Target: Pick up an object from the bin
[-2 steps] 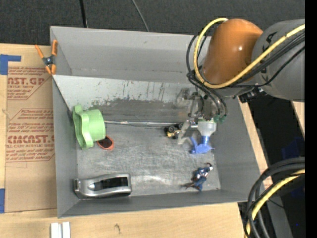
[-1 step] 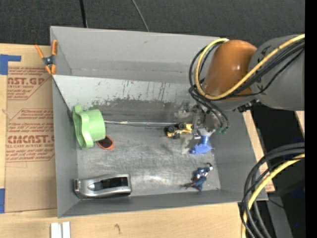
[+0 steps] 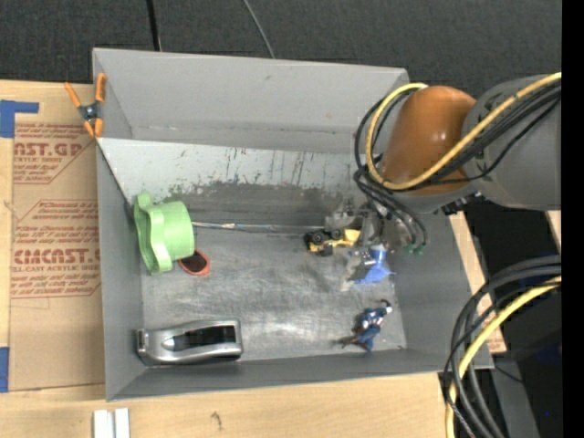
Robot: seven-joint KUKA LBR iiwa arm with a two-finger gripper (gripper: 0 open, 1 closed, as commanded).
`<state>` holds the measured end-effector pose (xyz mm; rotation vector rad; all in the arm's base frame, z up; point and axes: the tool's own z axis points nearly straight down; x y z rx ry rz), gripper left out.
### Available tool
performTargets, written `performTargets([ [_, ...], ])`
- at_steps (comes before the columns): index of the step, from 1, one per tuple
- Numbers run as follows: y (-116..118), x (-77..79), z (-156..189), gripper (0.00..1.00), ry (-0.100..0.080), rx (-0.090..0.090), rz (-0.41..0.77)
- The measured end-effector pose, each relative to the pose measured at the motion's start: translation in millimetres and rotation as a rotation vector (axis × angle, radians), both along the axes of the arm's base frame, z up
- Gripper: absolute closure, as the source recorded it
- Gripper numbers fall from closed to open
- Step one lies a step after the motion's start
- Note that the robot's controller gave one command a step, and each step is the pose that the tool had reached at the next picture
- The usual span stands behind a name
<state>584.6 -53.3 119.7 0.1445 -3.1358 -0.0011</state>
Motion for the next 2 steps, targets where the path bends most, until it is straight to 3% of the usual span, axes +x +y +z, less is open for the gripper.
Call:
performTargets([
  [1,-28,6.8,26,0.00,-0.005,0.000,-0.126],
  [2,-14,5.2,-43,0.00,-0.013,0.001,-0.195],
])
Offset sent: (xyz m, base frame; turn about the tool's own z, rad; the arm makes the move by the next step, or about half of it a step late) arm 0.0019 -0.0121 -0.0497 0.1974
